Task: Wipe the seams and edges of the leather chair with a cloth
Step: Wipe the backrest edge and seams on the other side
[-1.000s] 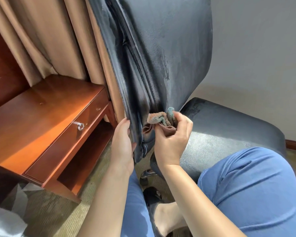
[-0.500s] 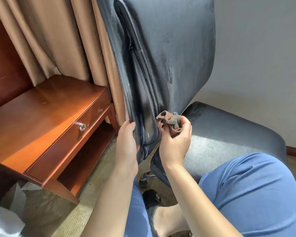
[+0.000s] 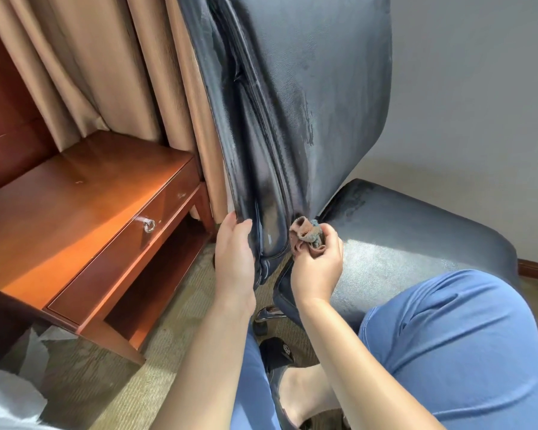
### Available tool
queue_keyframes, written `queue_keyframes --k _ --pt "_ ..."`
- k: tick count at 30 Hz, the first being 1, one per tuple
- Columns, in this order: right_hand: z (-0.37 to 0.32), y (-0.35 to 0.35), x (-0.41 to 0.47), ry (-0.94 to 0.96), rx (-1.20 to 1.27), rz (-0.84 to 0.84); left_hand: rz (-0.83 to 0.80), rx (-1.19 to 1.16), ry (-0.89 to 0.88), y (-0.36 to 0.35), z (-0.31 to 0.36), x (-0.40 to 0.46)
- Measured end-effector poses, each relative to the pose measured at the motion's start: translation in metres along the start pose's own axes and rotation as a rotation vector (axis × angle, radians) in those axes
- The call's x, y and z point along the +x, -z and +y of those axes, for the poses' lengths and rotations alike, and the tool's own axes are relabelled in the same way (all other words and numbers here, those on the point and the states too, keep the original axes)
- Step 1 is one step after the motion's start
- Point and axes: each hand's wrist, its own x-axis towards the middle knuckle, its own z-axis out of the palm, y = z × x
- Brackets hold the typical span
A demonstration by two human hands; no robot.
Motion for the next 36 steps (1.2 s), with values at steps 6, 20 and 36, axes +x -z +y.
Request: queue_keyframes --k 6,20,36 --pt "0.023 -0.007 -0.006 -0.105 -0.123 -0.013 0.056 -0.028 0.010 0.005 -0.004 0.006" --pt "0.047 -0.038 -0.011 -0.404 -0.271 -0.137 0.137 -0.078 0.024 0.009 -0.004 0.009" --pt "0.047 -0.048 -0.020 -0.500 0.124 0.066 0.116 -0.071 0.037 0.009 -0.008 0.009"
